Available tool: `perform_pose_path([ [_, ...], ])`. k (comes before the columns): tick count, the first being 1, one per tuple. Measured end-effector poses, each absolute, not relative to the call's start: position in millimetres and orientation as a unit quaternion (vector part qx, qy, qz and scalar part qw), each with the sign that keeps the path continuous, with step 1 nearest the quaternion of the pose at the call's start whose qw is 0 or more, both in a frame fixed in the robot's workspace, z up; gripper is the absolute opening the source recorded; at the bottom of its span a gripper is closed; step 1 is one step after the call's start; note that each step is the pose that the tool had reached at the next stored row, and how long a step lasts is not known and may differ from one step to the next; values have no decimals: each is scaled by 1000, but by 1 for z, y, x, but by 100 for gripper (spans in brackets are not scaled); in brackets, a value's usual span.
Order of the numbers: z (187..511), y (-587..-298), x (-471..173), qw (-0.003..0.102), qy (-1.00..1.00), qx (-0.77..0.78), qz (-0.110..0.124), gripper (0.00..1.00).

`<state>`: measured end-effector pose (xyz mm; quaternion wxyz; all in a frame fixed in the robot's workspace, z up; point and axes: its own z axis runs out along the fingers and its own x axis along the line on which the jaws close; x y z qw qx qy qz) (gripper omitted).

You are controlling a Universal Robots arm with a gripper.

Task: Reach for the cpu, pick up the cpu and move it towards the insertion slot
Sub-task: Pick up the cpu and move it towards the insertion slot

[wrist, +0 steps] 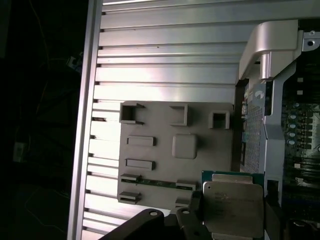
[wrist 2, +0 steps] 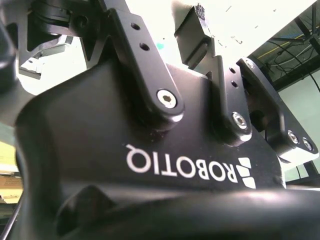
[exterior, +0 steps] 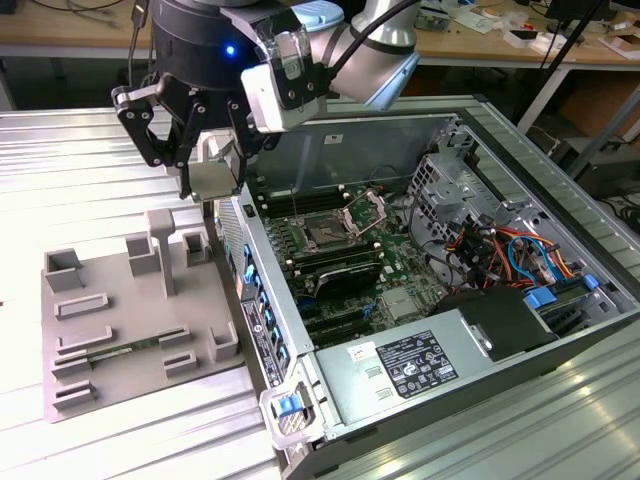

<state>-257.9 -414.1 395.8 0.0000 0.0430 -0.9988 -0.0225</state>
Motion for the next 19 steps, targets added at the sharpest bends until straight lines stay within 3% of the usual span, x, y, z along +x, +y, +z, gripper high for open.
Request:
perform_pose_path([
  [19, 395, -414, -245, 0, -999, 43, -22, 55],
])
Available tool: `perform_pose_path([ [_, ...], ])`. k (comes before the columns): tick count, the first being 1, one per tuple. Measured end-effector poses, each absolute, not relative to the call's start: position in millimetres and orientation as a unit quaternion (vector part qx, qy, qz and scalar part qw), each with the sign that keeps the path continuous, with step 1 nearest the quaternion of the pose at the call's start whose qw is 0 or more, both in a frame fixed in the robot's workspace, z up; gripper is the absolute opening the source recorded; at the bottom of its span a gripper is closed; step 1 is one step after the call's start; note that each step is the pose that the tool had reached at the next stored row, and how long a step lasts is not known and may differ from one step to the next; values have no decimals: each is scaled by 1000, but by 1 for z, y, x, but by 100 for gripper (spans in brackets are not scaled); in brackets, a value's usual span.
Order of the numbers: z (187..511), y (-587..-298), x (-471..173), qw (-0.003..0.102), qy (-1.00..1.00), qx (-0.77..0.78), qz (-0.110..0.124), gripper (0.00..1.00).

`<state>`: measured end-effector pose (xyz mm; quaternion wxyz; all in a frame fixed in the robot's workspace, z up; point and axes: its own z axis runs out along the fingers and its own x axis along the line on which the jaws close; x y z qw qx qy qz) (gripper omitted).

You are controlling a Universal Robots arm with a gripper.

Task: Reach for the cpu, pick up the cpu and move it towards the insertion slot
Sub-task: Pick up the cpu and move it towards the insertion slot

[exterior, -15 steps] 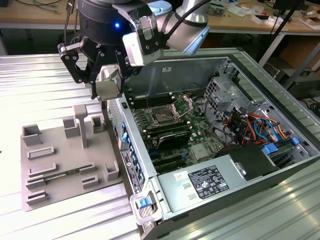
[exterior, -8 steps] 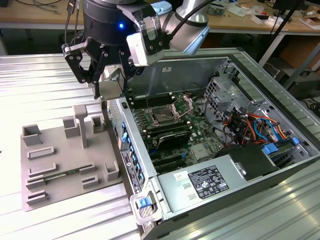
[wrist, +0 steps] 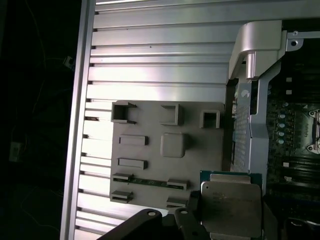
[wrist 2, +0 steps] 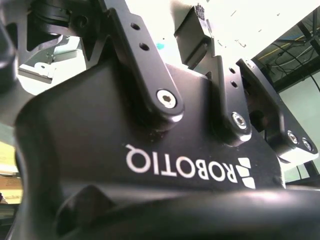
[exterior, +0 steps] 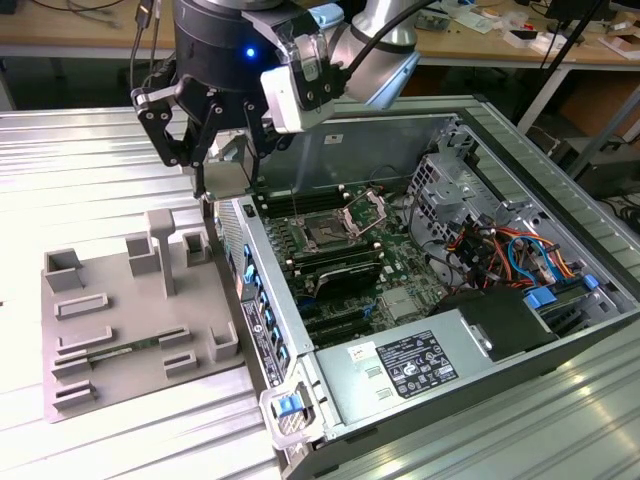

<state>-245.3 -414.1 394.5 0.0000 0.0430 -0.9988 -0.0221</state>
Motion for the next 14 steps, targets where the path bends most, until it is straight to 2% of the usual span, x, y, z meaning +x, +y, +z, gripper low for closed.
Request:
perform_pose_path([
  [14, 394, -414, -236, 0, -999, 43, -22, 55],
])
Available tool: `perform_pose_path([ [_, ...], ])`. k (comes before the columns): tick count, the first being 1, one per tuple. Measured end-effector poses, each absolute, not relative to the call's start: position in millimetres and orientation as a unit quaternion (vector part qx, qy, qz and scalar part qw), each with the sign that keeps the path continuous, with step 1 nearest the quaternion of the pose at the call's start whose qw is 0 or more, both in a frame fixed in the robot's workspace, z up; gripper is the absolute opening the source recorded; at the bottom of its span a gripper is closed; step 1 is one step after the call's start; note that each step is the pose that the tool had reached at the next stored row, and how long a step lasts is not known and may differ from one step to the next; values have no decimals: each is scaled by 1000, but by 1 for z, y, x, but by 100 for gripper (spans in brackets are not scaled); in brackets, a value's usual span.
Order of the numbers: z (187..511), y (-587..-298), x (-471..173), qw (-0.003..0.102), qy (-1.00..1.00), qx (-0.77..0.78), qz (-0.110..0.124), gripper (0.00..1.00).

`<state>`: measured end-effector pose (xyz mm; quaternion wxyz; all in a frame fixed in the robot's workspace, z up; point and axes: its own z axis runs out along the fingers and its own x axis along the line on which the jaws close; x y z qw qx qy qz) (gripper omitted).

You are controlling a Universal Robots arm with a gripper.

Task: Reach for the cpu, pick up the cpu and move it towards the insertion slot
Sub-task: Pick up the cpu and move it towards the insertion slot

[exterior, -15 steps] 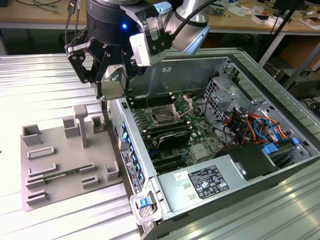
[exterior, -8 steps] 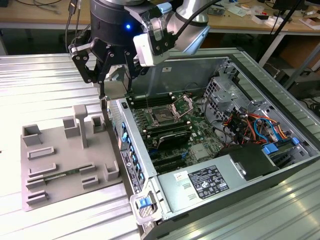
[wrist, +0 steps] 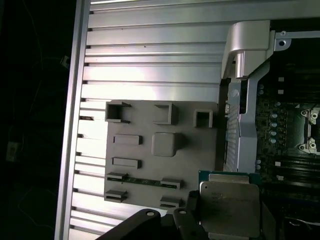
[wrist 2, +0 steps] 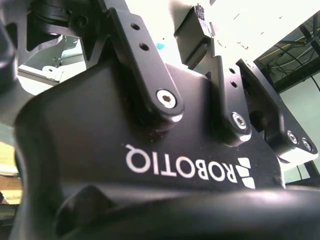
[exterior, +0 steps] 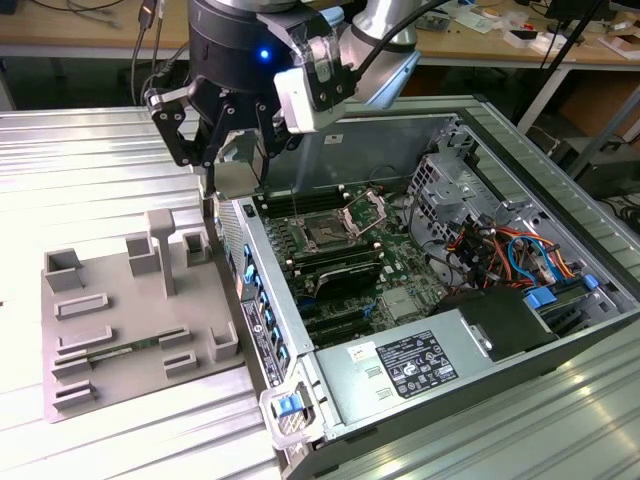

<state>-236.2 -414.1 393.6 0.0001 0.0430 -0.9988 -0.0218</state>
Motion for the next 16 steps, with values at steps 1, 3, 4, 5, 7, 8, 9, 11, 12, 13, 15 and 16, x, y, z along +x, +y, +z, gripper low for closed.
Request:
perform_pose_path([
  [1, 394, -414, -236, 0, -999, 43, -22, 55],
  [3, 393, -414, -232, 0, -999, 43, -22, 55],
  [4, 393, -414, -232, 0, -999, 43, -22, 55],
  [5, 393, -414, -231, 0, -999, 43, -22, 55],
  [7, 393, -414, -230, 0, -999, 43, -21, 55],
  [8, 393, -414, -230, 0, -999, 43, -21, 55],
  [9, 393, -414, -230, 0, -999, 43, -21, 55],
  [11, 393, -414, -229, 0, -999, 43, -21, 55],
  [12, 393, -414, -228, 0, -999, 43, -21, 55],
  [13, 393, -414, -228, 0, -999, 43, -21, 55],
  [15, 392, -414, -227, 0, -999, 43, -21, 55],
  [16, 392, -414, -226, 0, -999, 43, -21, 55],
])
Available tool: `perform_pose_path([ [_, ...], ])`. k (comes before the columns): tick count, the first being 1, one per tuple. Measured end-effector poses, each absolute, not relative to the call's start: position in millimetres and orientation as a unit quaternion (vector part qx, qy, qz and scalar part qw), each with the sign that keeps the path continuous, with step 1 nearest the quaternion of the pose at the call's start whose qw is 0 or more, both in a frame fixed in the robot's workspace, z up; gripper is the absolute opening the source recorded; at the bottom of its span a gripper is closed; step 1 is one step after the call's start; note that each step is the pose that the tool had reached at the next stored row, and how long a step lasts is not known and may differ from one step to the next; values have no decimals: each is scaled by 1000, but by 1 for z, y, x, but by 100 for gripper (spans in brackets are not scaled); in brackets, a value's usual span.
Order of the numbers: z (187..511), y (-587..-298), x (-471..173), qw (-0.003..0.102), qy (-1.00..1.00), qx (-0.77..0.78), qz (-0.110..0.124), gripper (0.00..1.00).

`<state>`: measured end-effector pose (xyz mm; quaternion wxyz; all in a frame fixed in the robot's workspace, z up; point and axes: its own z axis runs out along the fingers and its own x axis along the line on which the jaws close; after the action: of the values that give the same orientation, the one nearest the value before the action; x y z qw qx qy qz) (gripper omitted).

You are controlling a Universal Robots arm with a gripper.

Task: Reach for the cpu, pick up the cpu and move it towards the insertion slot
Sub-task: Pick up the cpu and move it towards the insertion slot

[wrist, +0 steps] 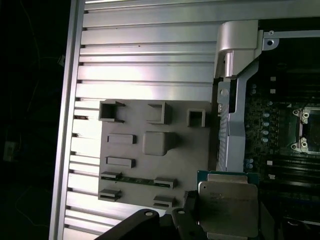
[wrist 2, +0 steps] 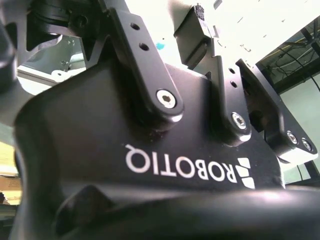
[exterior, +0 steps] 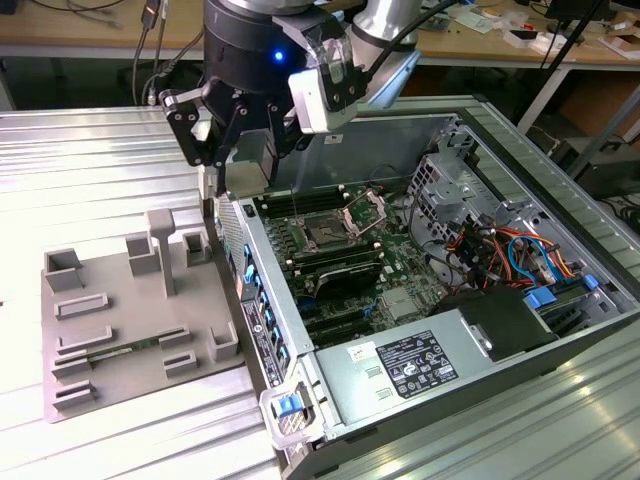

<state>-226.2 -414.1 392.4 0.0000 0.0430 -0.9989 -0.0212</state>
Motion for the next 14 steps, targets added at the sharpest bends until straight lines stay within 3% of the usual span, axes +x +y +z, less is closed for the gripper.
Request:
perform_pose_path([
  [14, 391, -414, -218, 0, -999, 43, -20, 55],
])
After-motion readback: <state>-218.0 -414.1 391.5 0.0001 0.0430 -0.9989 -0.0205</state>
